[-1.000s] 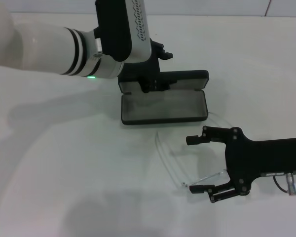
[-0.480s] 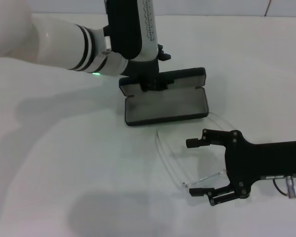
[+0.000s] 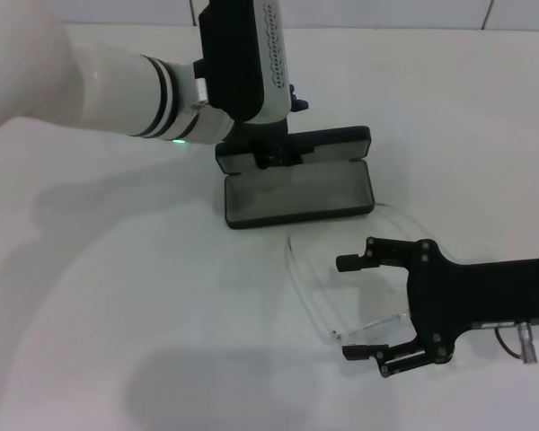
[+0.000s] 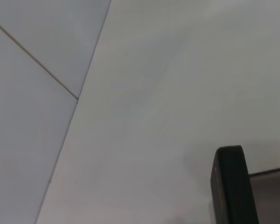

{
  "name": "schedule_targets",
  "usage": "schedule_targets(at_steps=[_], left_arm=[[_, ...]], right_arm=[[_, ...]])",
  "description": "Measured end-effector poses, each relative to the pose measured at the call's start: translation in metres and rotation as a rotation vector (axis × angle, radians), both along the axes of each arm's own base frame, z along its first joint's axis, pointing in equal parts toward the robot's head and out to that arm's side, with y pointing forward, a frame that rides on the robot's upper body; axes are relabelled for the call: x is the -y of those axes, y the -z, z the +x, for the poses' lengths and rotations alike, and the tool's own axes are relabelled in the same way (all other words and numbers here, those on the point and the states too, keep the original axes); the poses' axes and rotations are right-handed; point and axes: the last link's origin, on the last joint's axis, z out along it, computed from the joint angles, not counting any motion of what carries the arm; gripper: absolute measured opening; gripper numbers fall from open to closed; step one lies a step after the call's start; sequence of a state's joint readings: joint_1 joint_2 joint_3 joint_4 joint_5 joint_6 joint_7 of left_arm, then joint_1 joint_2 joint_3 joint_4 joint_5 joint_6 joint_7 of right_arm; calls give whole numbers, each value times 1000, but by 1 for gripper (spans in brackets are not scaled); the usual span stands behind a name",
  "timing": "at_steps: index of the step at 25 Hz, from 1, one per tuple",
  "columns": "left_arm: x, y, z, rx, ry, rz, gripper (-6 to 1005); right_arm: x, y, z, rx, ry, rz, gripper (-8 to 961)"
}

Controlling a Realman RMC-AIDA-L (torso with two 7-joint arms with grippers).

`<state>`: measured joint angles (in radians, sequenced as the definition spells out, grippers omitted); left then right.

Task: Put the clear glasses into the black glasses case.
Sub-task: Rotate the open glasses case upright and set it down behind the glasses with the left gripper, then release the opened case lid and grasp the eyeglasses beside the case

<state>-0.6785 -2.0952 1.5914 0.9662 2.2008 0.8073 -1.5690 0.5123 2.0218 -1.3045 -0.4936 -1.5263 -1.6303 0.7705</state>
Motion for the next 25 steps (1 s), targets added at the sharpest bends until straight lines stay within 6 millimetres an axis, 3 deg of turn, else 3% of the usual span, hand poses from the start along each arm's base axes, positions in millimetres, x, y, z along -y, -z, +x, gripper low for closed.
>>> schedule_targets(at_steps=[16, 25], left_arm=[[11, 5, -3, -20, -30, -94, 545], [19, -2, 10, 11, -5, -129, 545]], right_arm=[[0, 0, 0, 3, 2, -5, 873], [-3, -1, 1, 13, 5, 4, 873]])
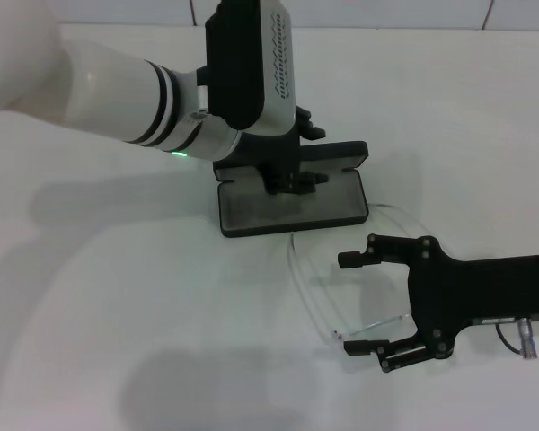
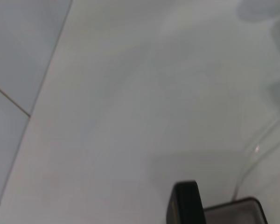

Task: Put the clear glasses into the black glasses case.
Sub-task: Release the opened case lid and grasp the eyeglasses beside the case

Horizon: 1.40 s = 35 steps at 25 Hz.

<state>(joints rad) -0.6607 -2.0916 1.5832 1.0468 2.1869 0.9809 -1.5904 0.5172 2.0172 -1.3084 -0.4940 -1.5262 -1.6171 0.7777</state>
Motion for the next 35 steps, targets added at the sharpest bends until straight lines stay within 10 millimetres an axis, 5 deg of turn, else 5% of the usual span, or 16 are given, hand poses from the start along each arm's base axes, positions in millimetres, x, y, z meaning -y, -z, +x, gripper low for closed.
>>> schedule_targets(at_steps=[4, 9, 18, 25, 35], left_arm=[[7, -6, 6, 105, -1, -3, 544], [15, -35, 6, 471, -21, -26, 544], [32, -75, -64, 1082, -167, 194, 544], [57, -73, -108, 1198, -250, 397, 544], [65, -77, -128, 1225, -310, 489, 545]], right_arm=[[-2, -1, 0, 4, -4, 7, 872], [-13, 0, -7, 25, -2, 25, 872], [-44, -29, -41, 190, 19, -48, 871], [-49, -41, -71, 593, -45, -158, 870], [-43, -23, -81, 925, -227, -186, 869]])
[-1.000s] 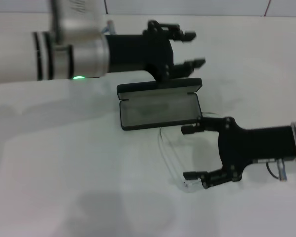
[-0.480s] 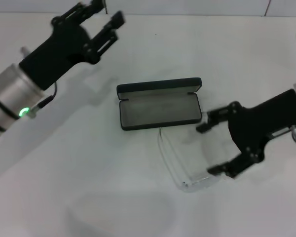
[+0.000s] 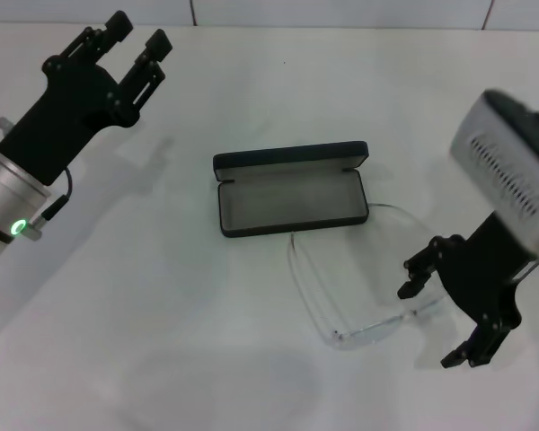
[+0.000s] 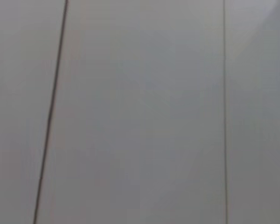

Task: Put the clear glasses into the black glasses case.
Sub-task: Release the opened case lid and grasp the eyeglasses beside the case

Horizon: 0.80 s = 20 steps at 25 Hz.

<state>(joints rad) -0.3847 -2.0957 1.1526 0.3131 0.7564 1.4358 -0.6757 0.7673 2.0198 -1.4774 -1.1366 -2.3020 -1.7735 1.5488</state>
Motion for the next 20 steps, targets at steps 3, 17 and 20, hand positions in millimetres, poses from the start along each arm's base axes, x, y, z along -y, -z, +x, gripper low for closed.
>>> schedule_targets(at_steps=[3, 17, 20], left_arm=[[-1, 0, -1, 7, -9, 1, 545], [-1, 2, -4, 5, -29, -3, 545], [-1, 2, -4, 4, -32, -4, 544]], right_arm=[[0, 11, 3, 53, -54, 6, 869], [4, 44, -1, 86, -201, 15, 635], [7, 50, -1, 89, -222, 8, 564]])
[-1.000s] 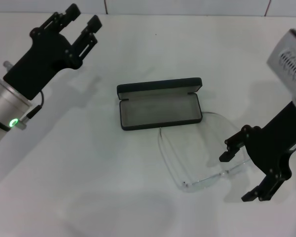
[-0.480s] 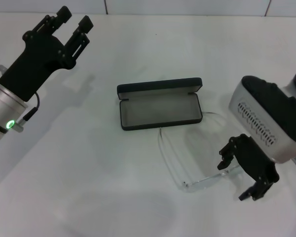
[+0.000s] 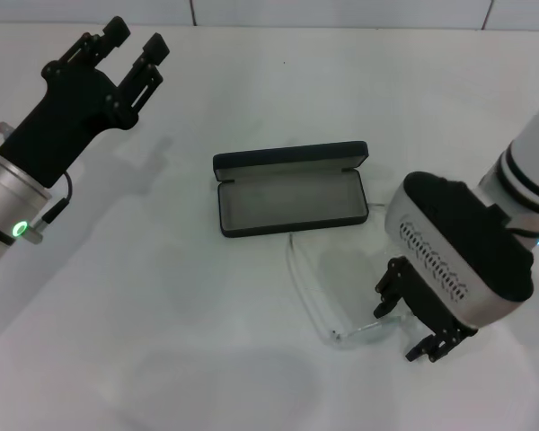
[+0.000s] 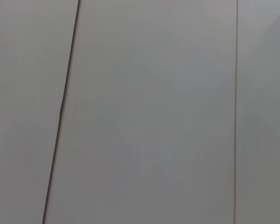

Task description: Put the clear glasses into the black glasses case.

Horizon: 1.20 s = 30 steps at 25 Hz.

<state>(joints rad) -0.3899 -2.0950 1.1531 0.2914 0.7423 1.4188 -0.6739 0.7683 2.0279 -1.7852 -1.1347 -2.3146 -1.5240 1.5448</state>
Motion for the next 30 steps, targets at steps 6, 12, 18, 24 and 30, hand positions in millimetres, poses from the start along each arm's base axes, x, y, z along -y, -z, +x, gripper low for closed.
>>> schedule_targets(at_steps=[6, 12, 18, 24, 30], left_arm=[[0, 3, -1, 0, -13, -8, 544], [-1, 5, 3, -10, 10, -15, 544], [-1, 5, 6, -3, 20, -10, 545], [1, 0, 12, 35, 67, -13, 545], [1, -3, 13, 46, 74, -20, 544]], right_arm=[[-1, 1, -2, -14, -6, 12, 518], [-5, -2, -3, -23, 3, 26, 447], [-12, -37, -9, -143, 83, 26, 206], [-9, -87, -6, -437, 143, 22, 123], [-6, -107, 10, -635, 139, 91, 121]])
